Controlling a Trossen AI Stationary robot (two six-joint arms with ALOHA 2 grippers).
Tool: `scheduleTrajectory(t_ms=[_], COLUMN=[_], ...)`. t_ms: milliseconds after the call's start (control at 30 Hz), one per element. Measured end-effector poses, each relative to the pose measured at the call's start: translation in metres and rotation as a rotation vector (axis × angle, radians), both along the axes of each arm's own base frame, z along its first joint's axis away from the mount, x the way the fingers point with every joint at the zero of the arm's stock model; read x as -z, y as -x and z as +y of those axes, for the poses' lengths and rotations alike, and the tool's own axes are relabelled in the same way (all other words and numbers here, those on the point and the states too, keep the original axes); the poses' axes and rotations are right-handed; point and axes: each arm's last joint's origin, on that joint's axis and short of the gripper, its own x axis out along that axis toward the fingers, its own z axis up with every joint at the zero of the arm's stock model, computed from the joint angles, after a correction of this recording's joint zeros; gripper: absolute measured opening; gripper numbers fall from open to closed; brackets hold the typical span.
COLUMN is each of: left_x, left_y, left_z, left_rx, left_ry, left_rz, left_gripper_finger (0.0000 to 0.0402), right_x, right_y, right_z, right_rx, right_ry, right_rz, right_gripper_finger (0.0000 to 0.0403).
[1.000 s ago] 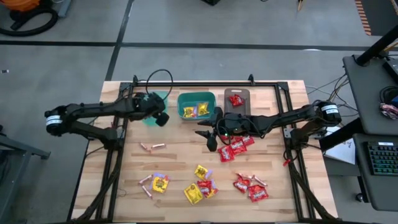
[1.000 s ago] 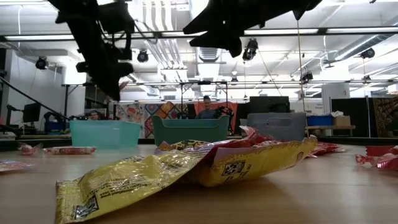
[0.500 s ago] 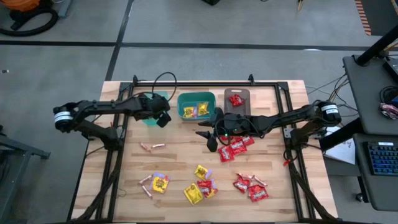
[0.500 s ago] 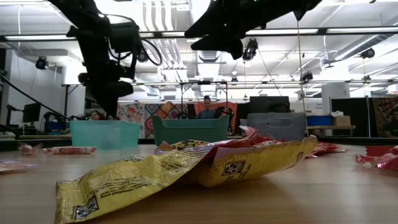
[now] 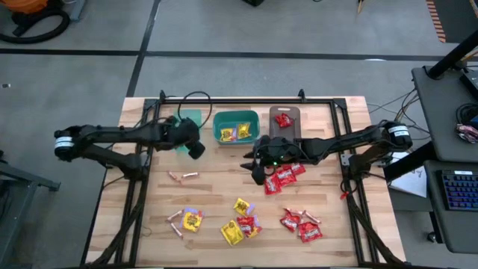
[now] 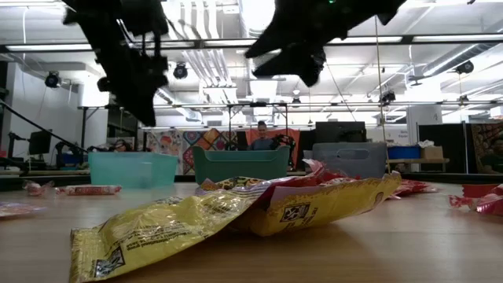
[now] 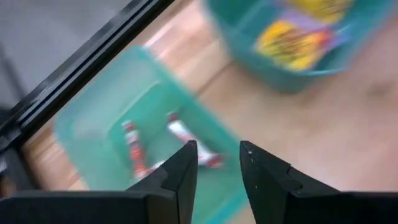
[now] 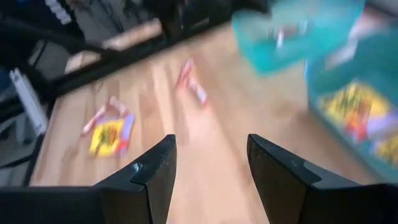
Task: Sort candy
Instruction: Put the red candy into the black bin
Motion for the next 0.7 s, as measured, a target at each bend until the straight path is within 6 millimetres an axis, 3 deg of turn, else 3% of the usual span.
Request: scheduleTrajectory(t_ms=[133, 367, 700], left_x=[-0.01, -0.011, -0.007], left_y=[-0.004, -0.006, -0.007], left_z=[-0.033, -0.08, -0.094], left_rx=[0.193, 0.453, 0.509], left_ry=[-0.027, -0.043, -0.034], left_rz=[-0.096, -0.114, -0.106], left_gripper_finger=[0.0105, 0.0105, 0.0105], right_x=[0.011, 0.037, 0.059], right_y=[0.011, 0.033, 0.045], right_z=[0.003, 0.009, 0.022], right_rx=[0.032, 0.137, 0.276], right_ry=[-0.116, -0.259, -0.336], right_rz=[0.17, 0.511, 0.74], right_gripper_finger=[0.0187, 0.0187, 0.0183])
